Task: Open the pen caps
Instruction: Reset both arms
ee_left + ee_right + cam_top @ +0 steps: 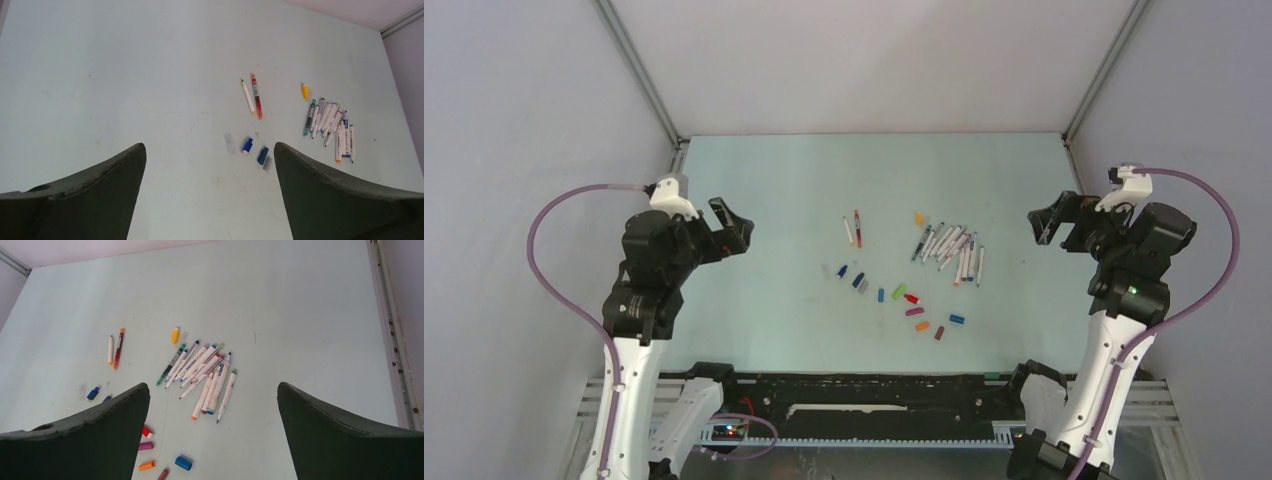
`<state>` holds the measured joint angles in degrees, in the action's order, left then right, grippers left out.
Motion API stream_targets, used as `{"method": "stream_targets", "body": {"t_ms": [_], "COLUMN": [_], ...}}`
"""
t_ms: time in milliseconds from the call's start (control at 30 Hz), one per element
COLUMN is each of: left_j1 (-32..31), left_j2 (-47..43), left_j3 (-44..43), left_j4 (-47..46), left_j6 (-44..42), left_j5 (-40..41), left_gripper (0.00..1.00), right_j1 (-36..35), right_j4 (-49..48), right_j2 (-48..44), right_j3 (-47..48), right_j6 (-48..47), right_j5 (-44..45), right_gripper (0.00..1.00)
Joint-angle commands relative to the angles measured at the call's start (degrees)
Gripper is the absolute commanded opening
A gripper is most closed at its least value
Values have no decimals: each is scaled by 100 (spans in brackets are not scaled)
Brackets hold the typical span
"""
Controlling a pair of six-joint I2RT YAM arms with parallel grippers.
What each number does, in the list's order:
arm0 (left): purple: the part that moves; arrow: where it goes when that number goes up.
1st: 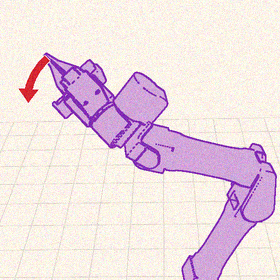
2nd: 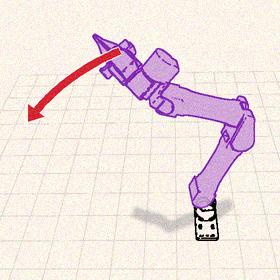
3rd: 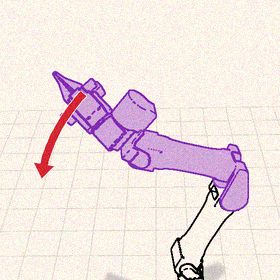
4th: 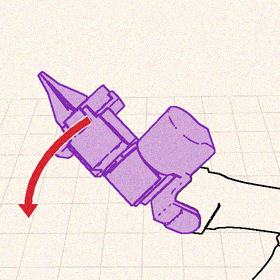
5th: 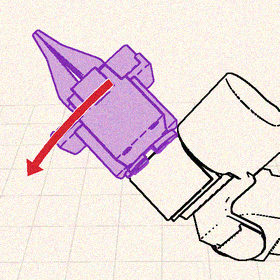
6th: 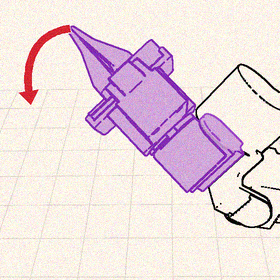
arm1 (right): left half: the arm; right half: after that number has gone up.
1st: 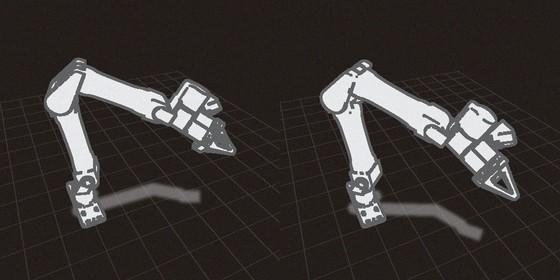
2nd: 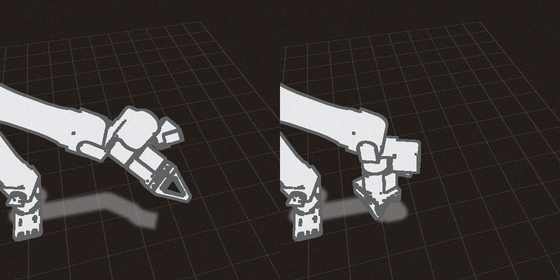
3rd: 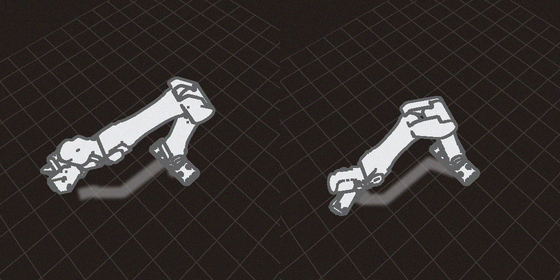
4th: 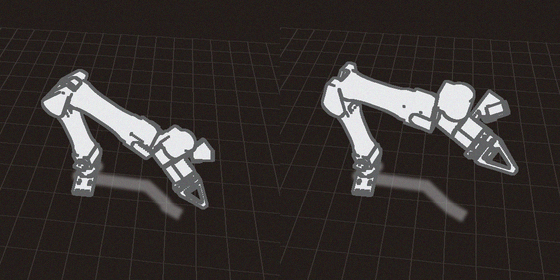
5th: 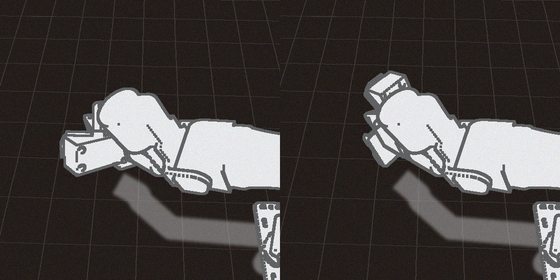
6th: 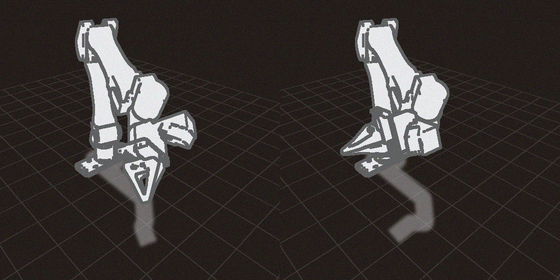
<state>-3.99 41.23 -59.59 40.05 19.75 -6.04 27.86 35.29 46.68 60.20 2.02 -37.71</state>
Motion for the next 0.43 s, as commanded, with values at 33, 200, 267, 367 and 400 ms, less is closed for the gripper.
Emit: {"method": "stream_targets", "body": {"t_ms": [33, 200, 267, 367, 400], "left_j1": [38, 35, 38, 31, 38], "left_j2": [-62, -29, -23, -19, -31], "left_j3": [-269, -288, -298, -275, -247], "left_j4": [-125, -116, -118, -136, -146], "left_j6": [-186, -263, -283, -323, -337], "left_j5": [-134, -87, -72, -72, -63], "left_gripper": [100, 100, 100, 100, 100], "right_j1": [35, 57, 77, 101, 111], "right_j4": [-4, 36, 42, -38, -46], "right_j2": [-132, -115, -115, -68, -57], "right_j3": [92, 94, 88, 46, 34], "right_j6": [27, 5, -36, -71, -124], "right_j5": [-166, -246, -345, -349, -358], "right_gripper": [100, 99, 100, 100, 99]}}
